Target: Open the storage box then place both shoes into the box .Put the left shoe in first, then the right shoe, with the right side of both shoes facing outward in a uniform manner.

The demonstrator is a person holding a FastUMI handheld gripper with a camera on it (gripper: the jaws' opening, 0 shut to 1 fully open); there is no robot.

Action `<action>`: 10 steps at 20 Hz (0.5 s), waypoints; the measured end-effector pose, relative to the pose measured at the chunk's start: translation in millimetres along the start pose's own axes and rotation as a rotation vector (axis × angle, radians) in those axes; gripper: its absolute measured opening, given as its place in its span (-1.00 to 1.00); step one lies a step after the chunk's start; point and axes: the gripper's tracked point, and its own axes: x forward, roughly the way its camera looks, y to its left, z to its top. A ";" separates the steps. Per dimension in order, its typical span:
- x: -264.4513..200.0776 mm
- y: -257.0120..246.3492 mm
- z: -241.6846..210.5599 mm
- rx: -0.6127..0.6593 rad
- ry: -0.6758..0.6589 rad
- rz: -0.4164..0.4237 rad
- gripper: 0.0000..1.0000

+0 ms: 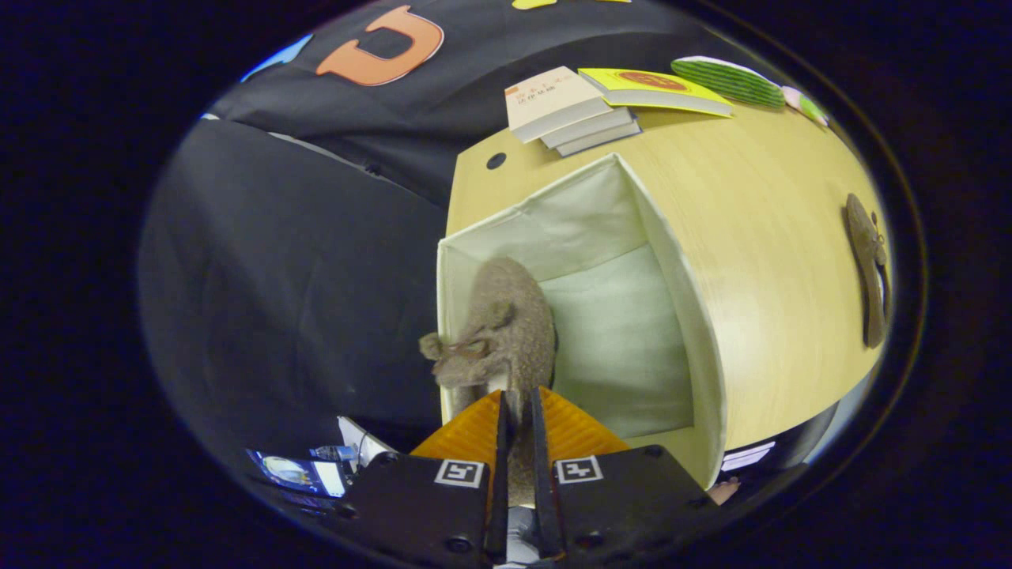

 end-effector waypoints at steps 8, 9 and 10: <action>-35.3 22.3 5.0 -0.248 -0.118 0.053 0.28; -42.9 21.7 6.6 -0.280 -0.140 0.041 0.35; -52.2 16.8 9.2 -0.326 -0.168 0.021 0.40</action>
